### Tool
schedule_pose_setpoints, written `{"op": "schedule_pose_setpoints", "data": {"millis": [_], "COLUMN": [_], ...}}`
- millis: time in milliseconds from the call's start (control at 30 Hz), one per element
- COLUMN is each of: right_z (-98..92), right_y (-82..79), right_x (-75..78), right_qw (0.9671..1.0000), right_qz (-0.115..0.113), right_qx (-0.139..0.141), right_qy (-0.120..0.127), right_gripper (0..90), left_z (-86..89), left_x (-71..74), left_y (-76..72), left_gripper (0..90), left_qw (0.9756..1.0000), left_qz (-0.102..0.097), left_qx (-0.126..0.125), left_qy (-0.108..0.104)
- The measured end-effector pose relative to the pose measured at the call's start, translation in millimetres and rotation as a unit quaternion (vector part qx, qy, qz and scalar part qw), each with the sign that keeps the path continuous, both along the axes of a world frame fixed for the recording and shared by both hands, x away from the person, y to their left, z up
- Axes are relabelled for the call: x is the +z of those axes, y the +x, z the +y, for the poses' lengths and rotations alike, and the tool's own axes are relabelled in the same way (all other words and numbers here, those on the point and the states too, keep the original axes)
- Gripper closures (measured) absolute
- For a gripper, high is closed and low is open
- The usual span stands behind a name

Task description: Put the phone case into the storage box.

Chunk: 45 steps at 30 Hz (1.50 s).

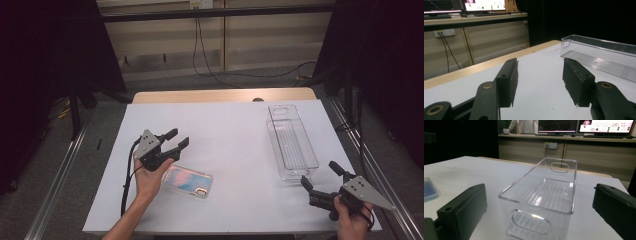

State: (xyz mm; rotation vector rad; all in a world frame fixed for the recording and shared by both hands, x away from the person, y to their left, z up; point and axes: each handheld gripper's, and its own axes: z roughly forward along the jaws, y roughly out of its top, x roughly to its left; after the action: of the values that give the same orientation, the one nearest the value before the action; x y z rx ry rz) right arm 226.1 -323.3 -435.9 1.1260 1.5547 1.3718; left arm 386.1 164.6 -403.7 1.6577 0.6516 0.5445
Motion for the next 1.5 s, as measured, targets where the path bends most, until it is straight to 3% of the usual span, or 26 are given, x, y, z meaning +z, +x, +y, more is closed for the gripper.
{"op": "schedule_pose_setpoints", "data": {"millis": [267, 300, 533, 633, 833, 1133, 1300, 1367, 1500], "right_z": [0.7, 0.5, 1.4, 1.1, 0.5, 0.4, 1.2, 1.2, 1.5], "right_y": [0.4, 0.5, 0.8, 0.6, 0.4, 0.8, 1.5, 1.6, 2.1], "right_x": [-0.1, -0.1, -0.6, -0.4, -0.3, -0.6, -0.8, -0.8, -0.8], "right_qw": [1.0000, 1.0000, 1.0000, 1.0000, 1.0000, 1.0000, 1.0000, 1.0000, 1.0000], "right_qz": [0.002, 0.002, 0.005, 0.004, 0.003, 0.005, 0.005, 0.006, 0.005], "right_qx": [0.002, 0.000, 0.004, 0.003, 0.002, 0.003, 0.001, 0.001, 0.000], "right_qy": [-0.001, 0.000, 0.000, 0.001, 0.000, 0.000, -0.001, -0.001, -0.001], "right_gripper": [0.0, 0.0, 0.0, 0.0, 0.0, 0.0, 0.0, 0.0, 0.0], "left_z": [0.8, 0.6, 0.7, 3.2, 3.7, 5.6, 6.0, 4.3, -0.2], "left_x": [1.2, 1.2, 0.3, 1.7, 1.0, -2.8, -0.1, 2.7, 5.1], "left_y": [0.3, 0.3, -0.5, -0.4, -0.2, 5.3, 10.7, 13.4, 19.6], "left_gripper": [67.1, 73.4, 89.8, 90.0, 90.0, 90.0, 90.0, 90.0, 90.0], "left_qw": [0.9998, 0.9998, 0.9999, 1.0000, 0.9998, 0.9978, 0.9953, 0.9936, 0.9896], "left_qz": [0.008, 0.007, -0.002, 0.004, 0.017, 0.062, 0.088, 0.097, 0.119], "left_qx": [-0.012, -0.015, -0.013, -0.004, -0.006, -0.013, -0.026, -0.032, -0.049], "left_qy": [-0.011, -0.006, 0.009, -0.001, 0.013, 0.020, 0.031, 0.048, 0.064]}}
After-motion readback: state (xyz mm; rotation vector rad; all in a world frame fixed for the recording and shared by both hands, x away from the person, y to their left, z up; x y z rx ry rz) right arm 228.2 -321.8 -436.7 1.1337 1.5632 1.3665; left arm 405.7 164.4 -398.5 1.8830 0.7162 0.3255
